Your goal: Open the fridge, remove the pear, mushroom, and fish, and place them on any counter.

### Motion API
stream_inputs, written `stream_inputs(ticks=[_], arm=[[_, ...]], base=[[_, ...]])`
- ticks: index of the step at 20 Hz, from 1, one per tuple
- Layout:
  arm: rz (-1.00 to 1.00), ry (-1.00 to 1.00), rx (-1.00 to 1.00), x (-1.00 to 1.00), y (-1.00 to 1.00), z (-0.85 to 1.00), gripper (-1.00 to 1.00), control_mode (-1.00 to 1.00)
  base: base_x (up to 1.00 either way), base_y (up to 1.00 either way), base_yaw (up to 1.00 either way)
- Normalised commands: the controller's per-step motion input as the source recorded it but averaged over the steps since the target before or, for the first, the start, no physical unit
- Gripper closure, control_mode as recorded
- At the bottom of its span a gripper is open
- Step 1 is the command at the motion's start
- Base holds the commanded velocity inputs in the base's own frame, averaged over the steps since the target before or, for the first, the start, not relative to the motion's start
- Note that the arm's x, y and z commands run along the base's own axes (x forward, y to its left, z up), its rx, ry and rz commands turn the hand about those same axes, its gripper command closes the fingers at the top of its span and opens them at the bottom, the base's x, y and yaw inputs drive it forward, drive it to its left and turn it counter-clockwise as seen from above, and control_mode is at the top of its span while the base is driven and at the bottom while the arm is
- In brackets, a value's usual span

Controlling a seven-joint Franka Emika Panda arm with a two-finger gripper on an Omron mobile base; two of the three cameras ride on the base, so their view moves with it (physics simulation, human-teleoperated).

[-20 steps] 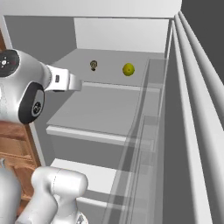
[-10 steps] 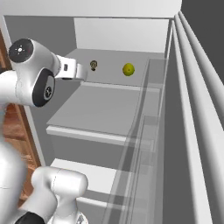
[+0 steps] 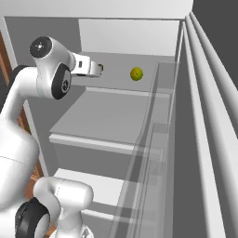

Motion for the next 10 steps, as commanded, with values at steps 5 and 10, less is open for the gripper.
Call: stream_inputs(ticks=[5,10], arm=[[-0.05,0.0,0.0,0.65,0.0,-0.18,-1.0,-1.0],[-0.02,0.0,0.0,0.46,0.0,-0.07,-1.0,-1.0]], base=[[0.0,0.0,0.0],[0.0,0.0,0.0]])
